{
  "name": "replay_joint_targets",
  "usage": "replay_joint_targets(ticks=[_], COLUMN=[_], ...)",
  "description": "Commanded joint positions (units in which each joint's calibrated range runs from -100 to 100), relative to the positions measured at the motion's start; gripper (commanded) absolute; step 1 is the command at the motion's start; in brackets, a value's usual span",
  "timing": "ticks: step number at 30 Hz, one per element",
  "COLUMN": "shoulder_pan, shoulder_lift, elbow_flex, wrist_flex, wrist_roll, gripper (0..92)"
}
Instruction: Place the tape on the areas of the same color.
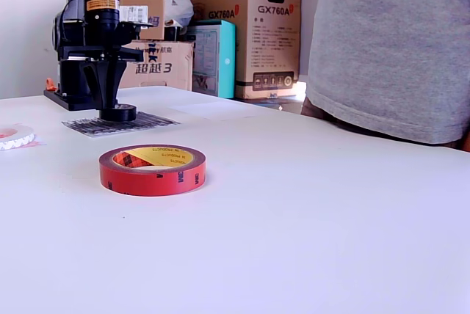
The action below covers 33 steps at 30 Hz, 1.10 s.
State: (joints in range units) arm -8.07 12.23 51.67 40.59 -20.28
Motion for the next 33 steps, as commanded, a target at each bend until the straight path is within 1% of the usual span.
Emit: replay_joint_targets(ticks=[1, 6, 8, 10, 15, 18, 26, 33], shoulder_pan=[0.1, 0.1, 0.1, 0.1, 0.1, 0.1, 0.1, -0.7], shoulder_lift=[0.4, 0.4, 0.4, 0.3, 0.3, 0.3, -0.7, -0.7], elbow_flex=[0.6, 0.8, 1.6, 2.7, 3.4, 2.8, 1.8, -8.2], wrist_flex=[0.2, 0.2, 0.2, 0.2, 0.2, 0.2, 0.2, 1.0], wrist_roll=[-0.1, -0.2, -1.4, -2.7, -4.5, -4.7, -4.7, -3.9], gripper=[0.0, 0.7, 3.4, 11.0, 34.2, 42.2, 43.4, 43.3])
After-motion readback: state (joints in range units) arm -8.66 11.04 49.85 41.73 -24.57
